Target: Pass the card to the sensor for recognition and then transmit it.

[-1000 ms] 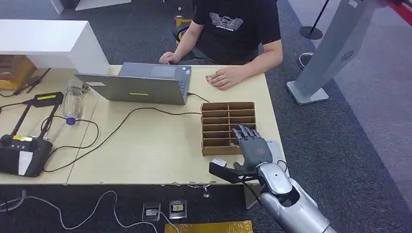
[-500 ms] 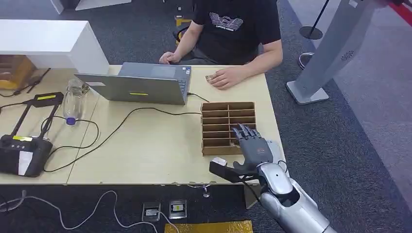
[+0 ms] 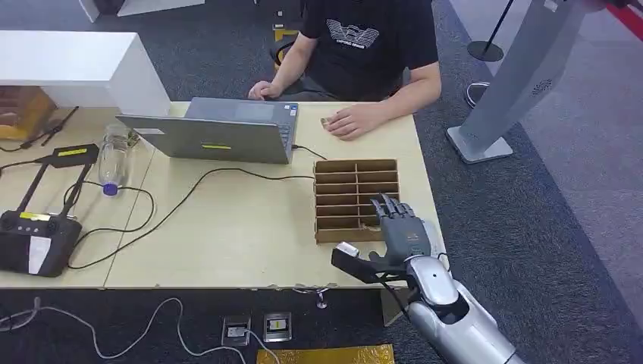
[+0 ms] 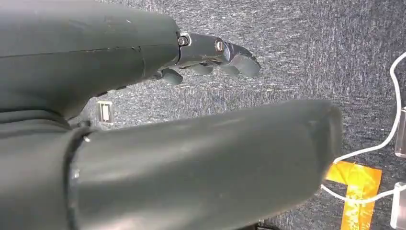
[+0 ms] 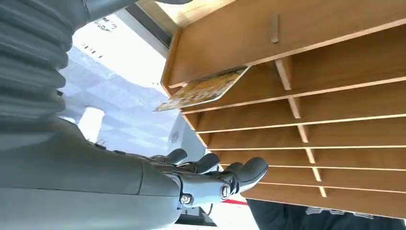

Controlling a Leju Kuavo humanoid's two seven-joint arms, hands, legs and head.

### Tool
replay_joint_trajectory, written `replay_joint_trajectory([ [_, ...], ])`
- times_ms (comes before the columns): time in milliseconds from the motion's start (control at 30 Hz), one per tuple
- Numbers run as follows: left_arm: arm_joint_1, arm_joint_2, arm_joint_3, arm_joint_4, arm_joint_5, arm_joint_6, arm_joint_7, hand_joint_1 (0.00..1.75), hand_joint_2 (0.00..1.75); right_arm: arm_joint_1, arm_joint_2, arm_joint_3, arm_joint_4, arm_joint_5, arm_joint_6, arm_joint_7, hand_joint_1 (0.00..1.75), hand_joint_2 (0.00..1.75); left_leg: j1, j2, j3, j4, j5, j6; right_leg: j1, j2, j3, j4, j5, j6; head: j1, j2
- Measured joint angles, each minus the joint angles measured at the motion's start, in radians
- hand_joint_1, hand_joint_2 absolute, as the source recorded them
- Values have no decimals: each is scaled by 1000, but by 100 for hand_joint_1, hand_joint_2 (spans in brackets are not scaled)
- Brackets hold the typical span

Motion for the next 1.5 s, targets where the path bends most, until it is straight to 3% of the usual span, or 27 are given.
replay_joint_trajectory([
  [567,0,0,-2,0,5,-6,3,0,0,-4,0,1,14,-5,-10,3,0,175,0,0,0,0,0,0,0,0,0,0,0,0,0,0],
  [767,0,1,-2,0,10,-5,10,0,0,-8,1,3,20,-48,-20,-28,0,175,0,0,0,0,0,0,0,0,0,0,0,0,0,0],
  [800,0,1,-2,0,10,-4,10,0,0,-9,2,5,21,-64,-20,-39,162,175,0,0,0,0,0,0,0,0,0,0,0,0,0,0],
  [833,0,1,-2,0,11,-3,10,0,0,-9,2,6,22,-79,-19,-45,175,175,0,0,0,0,0,0,0,0,0,0,0,0,0,0],
  [1167,0,4,-3,0,6,-9,10,0,0,-10,4,21,23,-193,-15,-69,175,175,0,0,0,0,0,0,0,0,0,0,0,0,0,0],
  [1500,0,6,-3,0,4,-16,10,0,0,-10,4,34,23,-201,2,-66,175,175,0,0,0,0,0,0,0,0,0,0,0,0,0,0],
])
